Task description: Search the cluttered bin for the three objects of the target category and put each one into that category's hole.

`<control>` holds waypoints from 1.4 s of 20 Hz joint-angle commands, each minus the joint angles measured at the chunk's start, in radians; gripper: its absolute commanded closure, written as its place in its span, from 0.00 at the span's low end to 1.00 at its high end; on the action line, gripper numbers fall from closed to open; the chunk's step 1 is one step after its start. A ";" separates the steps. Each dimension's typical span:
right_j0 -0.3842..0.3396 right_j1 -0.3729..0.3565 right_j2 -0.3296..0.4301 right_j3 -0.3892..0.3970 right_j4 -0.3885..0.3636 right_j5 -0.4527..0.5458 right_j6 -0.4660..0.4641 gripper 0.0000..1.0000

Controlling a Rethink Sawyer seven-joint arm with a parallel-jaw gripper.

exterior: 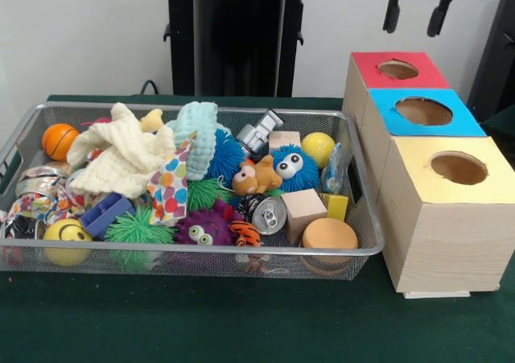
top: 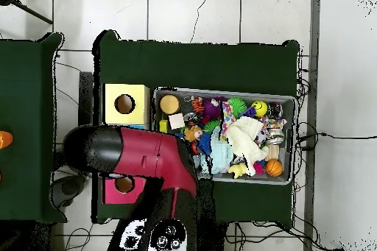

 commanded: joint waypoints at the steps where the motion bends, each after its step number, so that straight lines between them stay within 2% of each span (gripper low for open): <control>1: -0.073 -0.069 0.124 0.060 -0.021 0.069 -0.065 0.00; 2: -0.060 -0.084 0.115 0.060 -0.043 0.008 -0.073 0.00; 9: -0.079 -0.098 0.143 0.069 -0.072 0.009 -0.059 0.00; 13: -0.112 -0.082 0.176 0.096 -0.084 -0.042 -0.088 0.00; 19: -0.132 -0.051 0.204 0.130 -0.117 -0.139 -0.071 0.00; 23: -0.214 -0.024 0.200 0.132 -0.228 -0.182 -0.165 0.00; 26: -0.278 -0.059 0.190 0.106 -0.338 -0.220 -0.235 0.00; 28: -0.316 -0.087 0.208 0.106 -0.372 -0.225 -0.265 0.00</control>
